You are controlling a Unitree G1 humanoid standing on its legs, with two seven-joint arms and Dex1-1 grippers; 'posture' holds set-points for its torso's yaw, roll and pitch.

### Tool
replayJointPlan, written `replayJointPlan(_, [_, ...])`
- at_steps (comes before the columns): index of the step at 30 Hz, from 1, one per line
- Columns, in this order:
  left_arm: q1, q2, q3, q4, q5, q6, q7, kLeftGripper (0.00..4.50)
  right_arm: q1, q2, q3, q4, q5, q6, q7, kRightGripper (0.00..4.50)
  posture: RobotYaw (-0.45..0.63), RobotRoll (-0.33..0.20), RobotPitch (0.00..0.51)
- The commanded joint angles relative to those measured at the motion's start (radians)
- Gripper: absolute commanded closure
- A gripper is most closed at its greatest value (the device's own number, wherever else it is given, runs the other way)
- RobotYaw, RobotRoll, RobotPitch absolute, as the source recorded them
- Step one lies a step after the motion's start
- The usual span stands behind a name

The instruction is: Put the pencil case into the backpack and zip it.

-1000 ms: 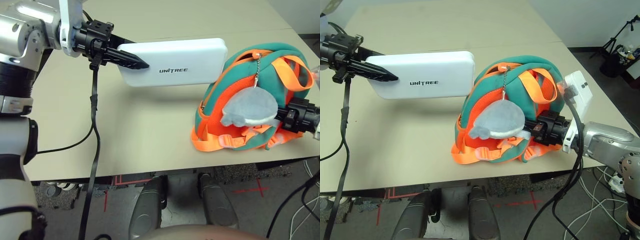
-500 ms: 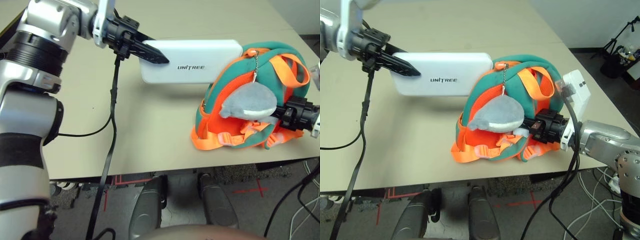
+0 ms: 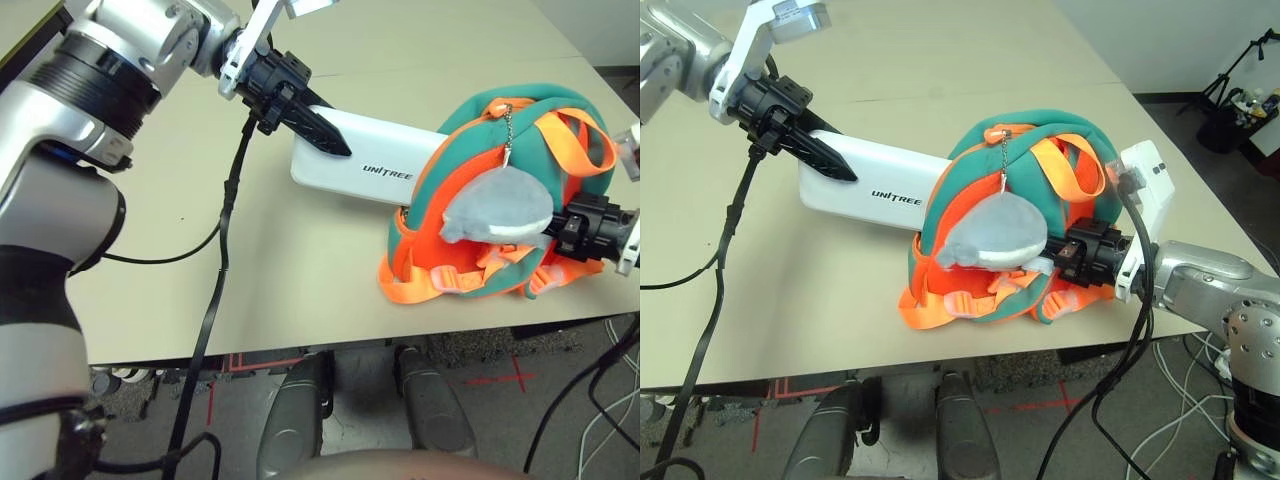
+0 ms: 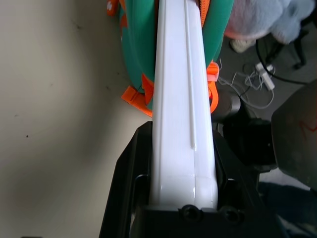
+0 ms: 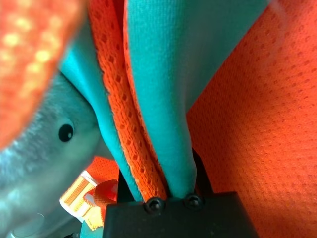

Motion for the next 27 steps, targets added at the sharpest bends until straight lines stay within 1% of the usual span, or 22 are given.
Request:
replayJointPlan(1, [-0.043, -0.088, -0.090, 0.031, 0.035, -0.060, -0.014, 3.03, -0.003, 0.022, 0.060, 0.004, -0.043, 0.009, -0.013, 4.38, -0.02, 0.000, 0.184])
replayJointPlan(2, [-0.055, -0.112, -0.106, 0.055, 0.046, -0.073, -0.014, 3.03, -0.007, 0.028, 0.064, 0.003, -0.049, 0.007, -0.013, 4.38, -0.02, 0.000, 0.183])
replayJointPlan(5, [-0.086, -0.229, -0.113, 0.160, 0.110, -0.128, -0.014, 3.03, -0.015, 0.051, 0.077, -0.005, -0.065, 0.007, -0.019, 4.38, -0.03, 0.000, 0.180])
replayJointPlan(7, [-0.087, -0.282, -0.127, 0.188, 0.145, -0.143, -0.014, 3.03, -0.017, 0.065, 0.078, -0.014, -0.069, 0.011, -0.021, 4.38, -0.04, 0.000, 0.180])
replayJointPlan(10, [-0.060, -0.336, -0.169, 0.155, 0.169, -0.123, -0.014, 3.03, -0.007, 0.081, 0.072, -0.031, -0.072, 0.017, -0.026, 4.38, -0.05, 0.000, 0.180])
replayJointPlan(11, [-0.048, -0.357, -0.175, 0.152, 0.189, -0.128, -0.014, 3.03, -0.001, 0.086, 0.070, -0.036, -0.074, 0.018, -0.027, 4.38, -0.06, 0.000, 0.179])
replayJointPlan(13, [-0.030, -0.397, -0.166, 0.146, 0.196, -0.112, -0.014, 3.03, 0.010, 0.093, 0.064, -0.045, -0.077, 0.018, -0.032, 4.38, -0.07, 0.000, 0.175])
replayJointPlan(16, [-0.017, -0.447, -0.136, 0.134, 0.185, -0.064, -0.014, 3.03, 0.021, 0.103, 0.057, -0.055, -0.079, 0.019, -0.038, 4.38, -0.08, 0.000, 0.171])
replayJointPlan(20, [0.003, -0.516, -0.091, 0.150, 0.201, -0.037, -0.014, 3.03, 0.024, 0.119, 0.057, -0.065, -0.087, 0.023, -0.043, 4.38, -0.09, 0.000, 0.173])
replayJointPlan(23, [0.015, -0.581, -0.008, 0.216, 0.246, -0.046, -0.014, 3.04, 0.019, 0.134, 0.059, -0.072, -0.090, 0.030, -0.052, 4.38, -0.10, 0.000, 0.173])
replayJointPlan(27, [0.009, -0.668, 0.155, 0.355, 0.339, -0.077, -0.014, 3.04, 0.015, 0.150, 0.062, -0.080, -0.091, 0.040, -0.057, 4.38, -0.09, 0.000, 0.179])
